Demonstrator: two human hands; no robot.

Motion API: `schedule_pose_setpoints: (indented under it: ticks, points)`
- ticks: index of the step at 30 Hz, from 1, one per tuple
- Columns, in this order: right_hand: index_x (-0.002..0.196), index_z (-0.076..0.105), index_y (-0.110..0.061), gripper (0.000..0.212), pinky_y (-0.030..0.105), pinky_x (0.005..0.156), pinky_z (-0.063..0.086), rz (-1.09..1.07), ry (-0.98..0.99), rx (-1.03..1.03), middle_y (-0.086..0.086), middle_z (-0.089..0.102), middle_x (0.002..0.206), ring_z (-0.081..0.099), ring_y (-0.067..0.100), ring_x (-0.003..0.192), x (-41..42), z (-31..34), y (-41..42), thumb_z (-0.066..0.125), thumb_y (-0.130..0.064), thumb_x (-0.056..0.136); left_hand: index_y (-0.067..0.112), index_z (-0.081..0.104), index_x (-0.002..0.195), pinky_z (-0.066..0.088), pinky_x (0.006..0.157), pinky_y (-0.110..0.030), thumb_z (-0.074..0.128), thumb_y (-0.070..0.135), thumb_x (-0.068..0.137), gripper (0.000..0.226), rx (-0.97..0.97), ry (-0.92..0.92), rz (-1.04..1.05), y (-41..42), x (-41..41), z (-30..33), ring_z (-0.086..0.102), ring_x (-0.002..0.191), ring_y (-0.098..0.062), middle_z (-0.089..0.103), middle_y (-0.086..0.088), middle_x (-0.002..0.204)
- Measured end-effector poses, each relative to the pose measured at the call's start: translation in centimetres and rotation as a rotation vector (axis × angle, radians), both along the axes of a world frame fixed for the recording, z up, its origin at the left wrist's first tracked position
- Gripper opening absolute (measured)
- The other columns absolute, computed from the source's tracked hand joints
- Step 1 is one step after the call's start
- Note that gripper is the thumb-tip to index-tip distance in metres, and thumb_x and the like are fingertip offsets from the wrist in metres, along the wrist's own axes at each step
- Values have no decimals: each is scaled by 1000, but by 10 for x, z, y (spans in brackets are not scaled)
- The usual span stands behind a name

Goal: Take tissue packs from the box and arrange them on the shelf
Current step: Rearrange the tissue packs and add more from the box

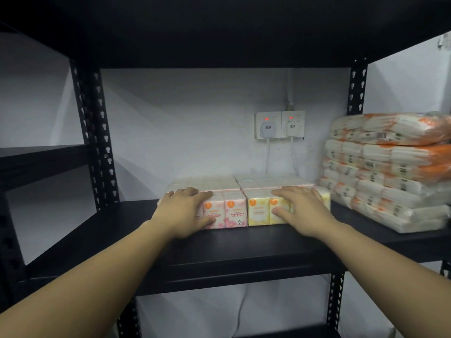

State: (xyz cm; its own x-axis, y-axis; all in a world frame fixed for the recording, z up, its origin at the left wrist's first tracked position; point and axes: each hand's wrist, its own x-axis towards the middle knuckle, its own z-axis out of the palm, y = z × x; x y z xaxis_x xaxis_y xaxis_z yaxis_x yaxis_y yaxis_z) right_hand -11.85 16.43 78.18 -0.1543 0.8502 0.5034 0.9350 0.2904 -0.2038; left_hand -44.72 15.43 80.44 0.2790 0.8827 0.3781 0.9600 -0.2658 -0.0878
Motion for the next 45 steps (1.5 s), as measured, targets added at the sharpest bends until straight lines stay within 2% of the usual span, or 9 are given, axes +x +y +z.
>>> schedule_pose_setpoints:
  ticks: [10, 16, 19, 25, 28, 34, 37, 41, 45]
  points:
    - [150, 44, -42, 54, 52, 124, 14, -20, -37, -26, -10, 42, 159, 34, 18, 148, -6, 6, -3, 53, -57, 99, 43, 30, 157, 30, 119, -47, 50, 75, 89, 78, 22, -1, 11, 2, 2, -3, 44, 141, -22, 44, 6, 157]
    - [157, 32, -40, 60, 58, 125, 1, -24, -7, -95, -2, 20, 171, 14, 22, 157, -21, 14, -19, 47, -56, 101, 39, 29, 159, 13, 127, -55, 45, 77, 91, 79, 82, 5, 37, -10, 2, -1, 29, 153, -24, 35, -2, 165]
    - [158, 30, -40, 63, 57, 125, 0, -3, 2, -73, -2, 17, 172, 11, 21, 158, -32, 18, -35, 48, -58, 100, 37, 29, 159, 11, 127, -55, 44, 76, 92, 79, 137, -32, 26, -25, 2, -2, 26, 154, -25, 34, -7, 165]
    - [159, 28, -39, 68, 53, 127, 2, 69, -59, -49, -6, 21, 170, 12, 17, 157, -69, 12, -88, 43, -66, 99, 32, 33, 159, 21, 126, -51, 38, 78, 92, 81, 163, -114, -23, -78, -7, -13, 33, 151, -23, 38, -3, 163]
    - [163, 19, -38, 75, 51, 128, 4, 90, -84, -42, -7, 22, 170, 12, 16, 157, -85, -1, -119, 38, -70, 98, 30, 29, 161, 14, 128, -50, 41, 75, 93, 83, 144, -163, -51, -113, -13, -29, 28, 153, -20, 34, 1, 165]
    - [164, 17, -34, 76, 47, 129, 4, 113, -111, 1, -5, 15, 172, 9, 18, 158, -118, -71, -172, 35, -69, 100, 25, 25, 163, 6, 128, -51, 37, 75, 93, 87, 111, -163, -94, -166, -32, -89, 15, 158, -23, 22, -4, 171]
    - [164, 20, -30, 76, 46, 128, 11, 132, -75, -27, -3, 17, 172, 14, 20, 157, -127, -124, -193, 40, -67, 100, 25, 28, 162, 4, 127, -48, 42, 72, 95, 82, 92, -176, -120, -185, -44, -129, 7, 160, -24, 14, -6, 173]
    - [162, 26, -26, 79, 47, 125, 22, 110, -37, -170, 0, 28, 169, 24, 21, 154, -137, -197, -218, 34, -69, 97, 23, 28, 162, 7, 128, -46, 45, 69, 97, 82, -41, -253, -103, -208, -55, -192, 17, 157, -24, 24, -6, 170]
    - [163, 25, -27, 78, 48, 125, 22, 96, -49, -374, -2, 25, 170, 22, 21, 155, -143, -265, -238, 35, -68, 98, 22, 26, 162, 17, 128, -48, 47, 68, 96, 84, -248, -248, -55, -225, -63, -271, 25, 154, -27, 30, -8, 167]
